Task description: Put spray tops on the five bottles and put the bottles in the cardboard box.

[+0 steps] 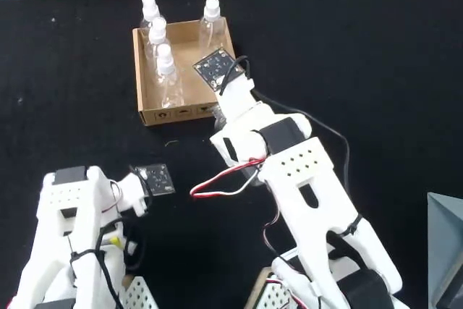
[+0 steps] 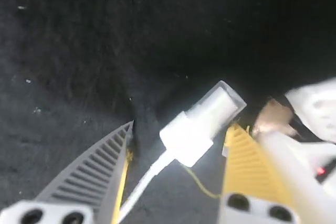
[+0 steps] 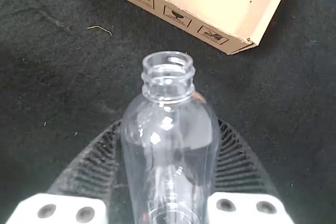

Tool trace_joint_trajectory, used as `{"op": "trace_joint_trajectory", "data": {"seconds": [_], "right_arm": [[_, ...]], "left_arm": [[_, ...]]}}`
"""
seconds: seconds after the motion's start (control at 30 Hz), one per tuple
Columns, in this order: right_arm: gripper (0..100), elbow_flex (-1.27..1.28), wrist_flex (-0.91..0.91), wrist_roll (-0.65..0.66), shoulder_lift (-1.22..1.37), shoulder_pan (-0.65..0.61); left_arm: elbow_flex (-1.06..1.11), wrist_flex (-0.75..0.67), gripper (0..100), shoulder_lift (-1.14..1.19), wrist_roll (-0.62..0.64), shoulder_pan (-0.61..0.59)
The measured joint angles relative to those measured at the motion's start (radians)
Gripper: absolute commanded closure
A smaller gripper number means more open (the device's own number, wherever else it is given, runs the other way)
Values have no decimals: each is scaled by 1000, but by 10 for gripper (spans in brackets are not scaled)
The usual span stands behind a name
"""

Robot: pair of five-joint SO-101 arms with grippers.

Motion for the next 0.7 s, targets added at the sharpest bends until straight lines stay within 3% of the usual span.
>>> {"op": "trace_joint_trajectory", "data": {"seconds": [0.47,0.7], "right_arm": [[885,0,0,0,0,0],[885,0,0,0,0,0]], "left_arm": [[40,-146,741,2,137,-2],[40,-149,741,2,180,80]]}}
